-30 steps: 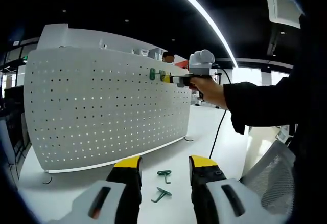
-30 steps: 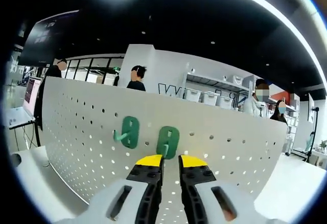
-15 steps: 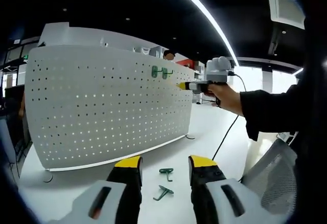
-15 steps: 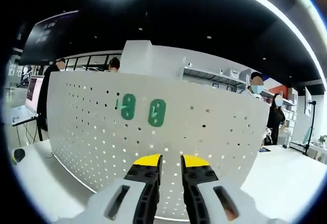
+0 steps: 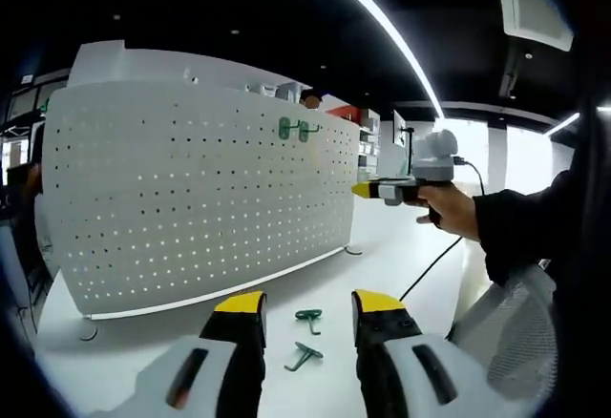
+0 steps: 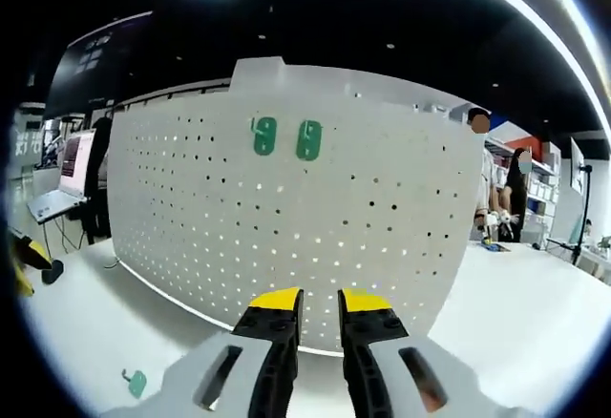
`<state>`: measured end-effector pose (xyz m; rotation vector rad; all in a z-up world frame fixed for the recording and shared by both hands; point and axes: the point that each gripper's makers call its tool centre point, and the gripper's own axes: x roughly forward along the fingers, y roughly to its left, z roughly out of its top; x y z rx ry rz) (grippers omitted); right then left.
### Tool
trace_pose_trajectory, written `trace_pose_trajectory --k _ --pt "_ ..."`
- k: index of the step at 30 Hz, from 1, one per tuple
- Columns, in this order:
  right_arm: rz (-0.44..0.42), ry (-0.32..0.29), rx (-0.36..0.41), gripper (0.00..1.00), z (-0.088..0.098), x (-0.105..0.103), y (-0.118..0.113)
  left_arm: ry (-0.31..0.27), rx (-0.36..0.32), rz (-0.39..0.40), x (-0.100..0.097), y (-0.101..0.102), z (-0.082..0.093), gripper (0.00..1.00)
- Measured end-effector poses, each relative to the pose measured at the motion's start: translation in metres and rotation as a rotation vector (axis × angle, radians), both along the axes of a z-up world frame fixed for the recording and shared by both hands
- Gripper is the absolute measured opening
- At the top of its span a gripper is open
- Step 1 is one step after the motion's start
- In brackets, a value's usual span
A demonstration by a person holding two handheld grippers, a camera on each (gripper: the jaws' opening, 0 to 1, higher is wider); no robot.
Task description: Insert the hook assembly into the mounting plate slot until the hook locks in place.
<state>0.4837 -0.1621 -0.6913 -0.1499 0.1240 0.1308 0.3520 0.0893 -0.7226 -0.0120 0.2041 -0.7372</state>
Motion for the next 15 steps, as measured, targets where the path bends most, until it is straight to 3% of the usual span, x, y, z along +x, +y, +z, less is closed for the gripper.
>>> trace_pose_trajectory --k 15 --pt "0.047 0.103 -0.021 0.13 -0.048 -0.016 0.012 0.003 0.017 0.012 0.001 0.003 -0.003 0.37"
